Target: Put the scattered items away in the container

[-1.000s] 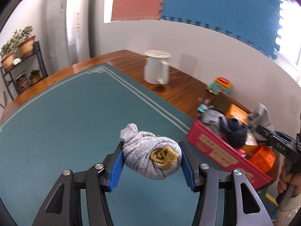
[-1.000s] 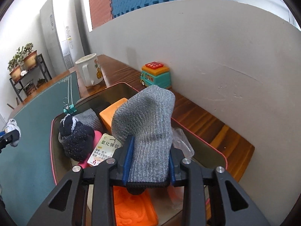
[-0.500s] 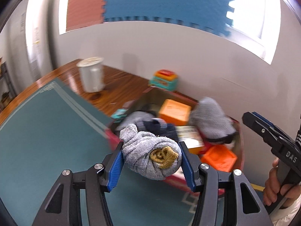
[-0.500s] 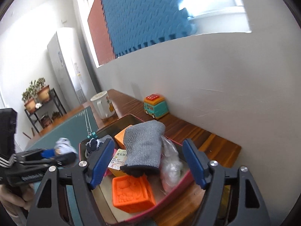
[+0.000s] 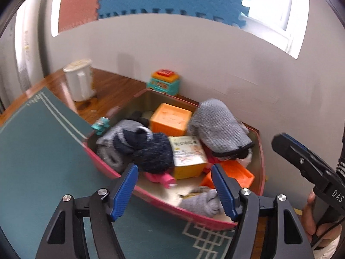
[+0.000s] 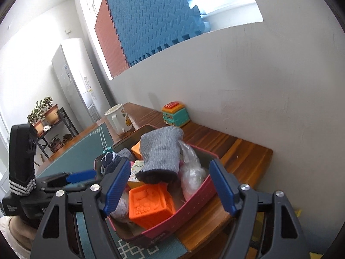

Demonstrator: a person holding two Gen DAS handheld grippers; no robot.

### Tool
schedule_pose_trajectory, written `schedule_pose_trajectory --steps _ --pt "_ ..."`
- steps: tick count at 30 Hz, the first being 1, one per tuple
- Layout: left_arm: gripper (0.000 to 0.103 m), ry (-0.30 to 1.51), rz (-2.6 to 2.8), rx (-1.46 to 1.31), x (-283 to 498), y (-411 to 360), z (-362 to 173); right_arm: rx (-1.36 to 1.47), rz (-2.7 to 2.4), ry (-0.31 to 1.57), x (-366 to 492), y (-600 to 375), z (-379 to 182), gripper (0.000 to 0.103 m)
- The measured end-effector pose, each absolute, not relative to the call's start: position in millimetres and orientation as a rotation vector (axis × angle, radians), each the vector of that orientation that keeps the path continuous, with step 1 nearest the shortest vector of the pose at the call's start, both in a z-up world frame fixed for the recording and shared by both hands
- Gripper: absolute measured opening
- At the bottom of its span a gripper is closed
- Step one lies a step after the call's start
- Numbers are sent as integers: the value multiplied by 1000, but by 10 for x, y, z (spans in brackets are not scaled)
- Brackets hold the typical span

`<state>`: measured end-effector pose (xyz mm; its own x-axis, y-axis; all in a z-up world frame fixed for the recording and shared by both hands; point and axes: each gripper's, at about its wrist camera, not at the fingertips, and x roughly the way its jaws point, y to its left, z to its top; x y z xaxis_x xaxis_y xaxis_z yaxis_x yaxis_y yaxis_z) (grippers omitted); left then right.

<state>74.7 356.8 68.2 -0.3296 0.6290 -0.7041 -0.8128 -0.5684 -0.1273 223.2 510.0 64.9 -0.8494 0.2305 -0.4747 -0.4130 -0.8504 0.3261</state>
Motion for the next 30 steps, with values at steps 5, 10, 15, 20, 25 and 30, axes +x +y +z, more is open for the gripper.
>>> schedule_pose_trajectory --steps 5,10,15,20,25,30 --pt "78 368 2104 -881 743 3395 692 -707 2676 545 2218 4954 646 84" --pt "84 335 2154 -952 688 3214 611 -846 2703 477 2212 4717 605 99" --pt "96 331 2183 -986 737 3113 575 -905 2719 400 2260 4467 581 102" --pt "96 315 2152 -983 870 3093 640 -907 2706 374 2310 4362 621 102" --pt "96 317 2164 -954 987 3076 734 -886 2685 367 2384 4345 682 102" --pt "97 315 2167 -939 1039 3081 790 -880 2669 365 2420 4348 696 102"
